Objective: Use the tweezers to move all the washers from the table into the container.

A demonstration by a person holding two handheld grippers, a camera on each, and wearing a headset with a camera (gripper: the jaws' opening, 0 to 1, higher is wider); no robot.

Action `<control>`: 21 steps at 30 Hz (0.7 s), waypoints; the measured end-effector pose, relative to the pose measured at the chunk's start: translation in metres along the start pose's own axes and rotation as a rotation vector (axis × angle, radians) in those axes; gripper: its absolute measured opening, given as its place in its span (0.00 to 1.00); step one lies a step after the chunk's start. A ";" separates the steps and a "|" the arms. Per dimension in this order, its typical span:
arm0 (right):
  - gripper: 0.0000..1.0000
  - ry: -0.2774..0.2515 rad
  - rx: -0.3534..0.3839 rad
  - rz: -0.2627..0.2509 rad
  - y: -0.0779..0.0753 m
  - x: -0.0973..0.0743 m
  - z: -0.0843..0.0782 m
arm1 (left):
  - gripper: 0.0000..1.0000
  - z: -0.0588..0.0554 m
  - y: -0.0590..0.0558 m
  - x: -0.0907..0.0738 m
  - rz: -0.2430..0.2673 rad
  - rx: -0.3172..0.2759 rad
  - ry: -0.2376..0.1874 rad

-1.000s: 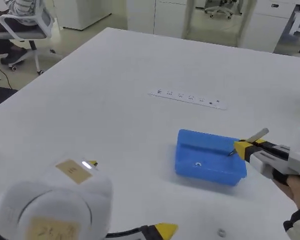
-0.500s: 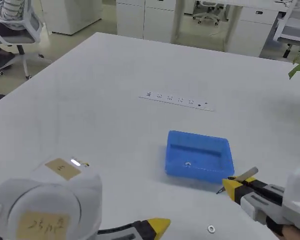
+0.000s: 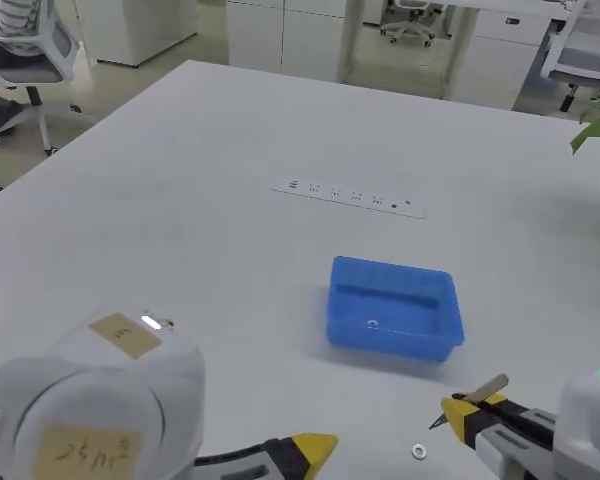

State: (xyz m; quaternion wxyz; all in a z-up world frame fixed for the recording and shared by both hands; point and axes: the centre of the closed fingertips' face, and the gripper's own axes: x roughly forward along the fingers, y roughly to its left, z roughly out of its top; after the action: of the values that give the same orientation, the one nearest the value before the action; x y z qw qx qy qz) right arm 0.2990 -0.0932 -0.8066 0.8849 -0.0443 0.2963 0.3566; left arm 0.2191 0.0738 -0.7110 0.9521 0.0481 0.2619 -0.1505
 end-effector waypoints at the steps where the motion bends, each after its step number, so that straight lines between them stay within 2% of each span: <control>1: 0.04 0.006 -0.002 0.003 0.001 0.001 -0.002 | 0.98 0.000 0.001 0.000 0.001 0.000 0.001; 11: 0.04 0.047 -0.012 0.010 0.002 0.008 -0.015 | 0.98 -0.005 0.005 0.001 0.019 0.001 0.027; 21: 0.04 0.072 -0.007 0.017 0.002 0.011 -0.022 | 0.97 -0.007 0.006 0.002 0.025 0.019 0.035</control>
State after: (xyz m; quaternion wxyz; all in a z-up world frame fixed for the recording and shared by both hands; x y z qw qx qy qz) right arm 0.2933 -0.0915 -0.8310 0.8706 -0.0578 0.3268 0.3632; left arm 0.2199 0.0803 -0.7178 0.9486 0.0630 0.2765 -0.1401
